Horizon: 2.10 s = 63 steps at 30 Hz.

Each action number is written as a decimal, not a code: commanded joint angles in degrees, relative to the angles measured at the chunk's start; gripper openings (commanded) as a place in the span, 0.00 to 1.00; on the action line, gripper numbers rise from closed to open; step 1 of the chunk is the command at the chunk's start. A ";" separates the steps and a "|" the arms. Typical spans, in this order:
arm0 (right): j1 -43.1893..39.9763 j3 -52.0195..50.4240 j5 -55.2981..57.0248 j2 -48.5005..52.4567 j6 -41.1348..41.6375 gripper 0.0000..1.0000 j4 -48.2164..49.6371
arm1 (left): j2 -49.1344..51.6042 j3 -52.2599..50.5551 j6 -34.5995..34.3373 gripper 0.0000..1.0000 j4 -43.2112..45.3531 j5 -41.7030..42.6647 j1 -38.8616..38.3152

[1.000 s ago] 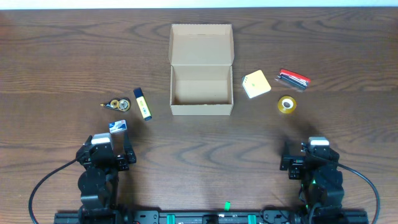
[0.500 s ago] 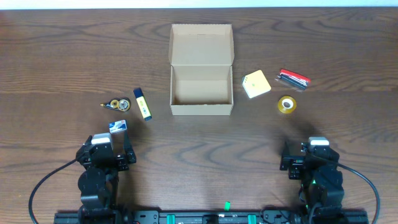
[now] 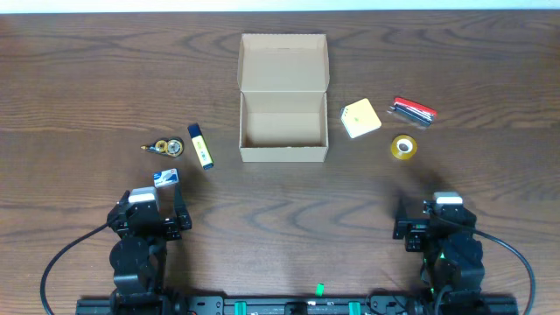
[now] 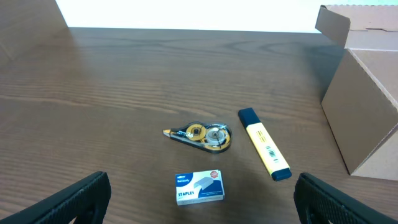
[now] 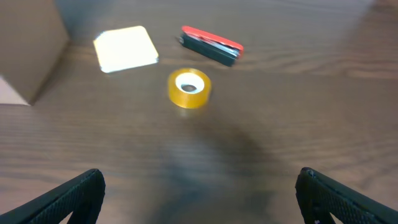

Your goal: Pack container

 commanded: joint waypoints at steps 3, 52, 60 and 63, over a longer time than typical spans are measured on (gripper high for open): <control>-0.46 -0.13 -11.93 -0.63 7.10 0.99 3.37 | -0.31 -0.94 -0.17 0.95 -1.31 1.03 0.17; -0.50 52.15 -21.27 83.14 -6.60 0.99 10.32 | -0.31 -0.94 -0.17 0.95 -1.31 1.03 0.17; 0.70 65.24 -16.59 96.98 -12.59 0.99 -0.33 | -0.31 -0.94 -0.17 0.95 -1.31 1.03 0.17; 2.45 66.82 -12.11 101.46 -13.97 0.99 -1.62 | -0.31 -0.94 -0.17 0.95 -1.31 1.03 0.17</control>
